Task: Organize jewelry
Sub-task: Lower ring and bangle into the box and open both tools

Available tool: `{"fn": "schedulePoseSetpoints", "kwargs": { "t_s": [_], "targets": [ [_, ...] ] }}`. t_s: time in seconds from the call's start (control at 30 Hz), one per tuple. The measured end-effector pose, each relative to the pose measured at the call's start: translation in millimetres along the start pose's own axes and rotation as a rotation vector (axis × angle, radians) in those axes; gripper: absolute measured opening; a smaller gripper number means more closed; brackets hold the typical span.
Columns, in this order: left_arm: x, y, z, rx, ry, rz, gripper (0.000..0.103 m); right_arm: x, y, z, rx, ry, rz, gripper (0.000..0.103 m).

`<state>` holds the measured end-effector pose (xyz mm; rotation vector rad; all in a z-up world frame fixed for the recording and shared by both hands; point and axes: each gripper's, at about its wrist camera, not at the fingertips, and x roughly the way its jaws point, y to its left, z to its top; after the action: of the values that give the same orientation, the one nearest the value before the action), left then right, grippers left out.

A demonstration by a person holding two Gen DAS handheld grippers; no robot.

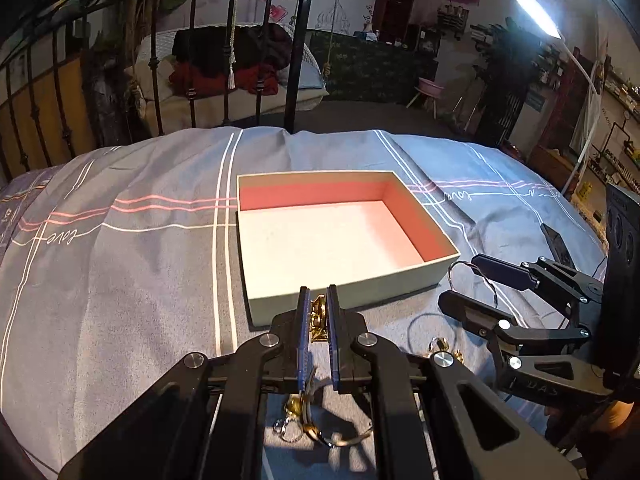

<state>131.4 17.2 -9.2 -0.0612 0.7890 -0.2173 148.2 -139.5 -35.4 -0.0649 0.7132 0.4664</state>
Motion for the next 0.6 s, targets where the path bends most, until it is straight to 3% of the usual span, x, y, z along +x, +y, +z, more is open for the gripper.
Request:
{"fn": "schedulePoseSetpoints", "kwargs": {
  "t_s": [0.27, 0.6],
  "targets": [
    [32, 1, 50, -0.037, 0.015, -0.029, 0.008, 33, -4, 48, -0.016, -0.017, -0.013, 0.057],
    [81, 3, 61, -0.070, 0.105, 0.002, 0.008, 86, -12, 61, -0.023, 0.068, -0.047, 0.057]
  ]
}}
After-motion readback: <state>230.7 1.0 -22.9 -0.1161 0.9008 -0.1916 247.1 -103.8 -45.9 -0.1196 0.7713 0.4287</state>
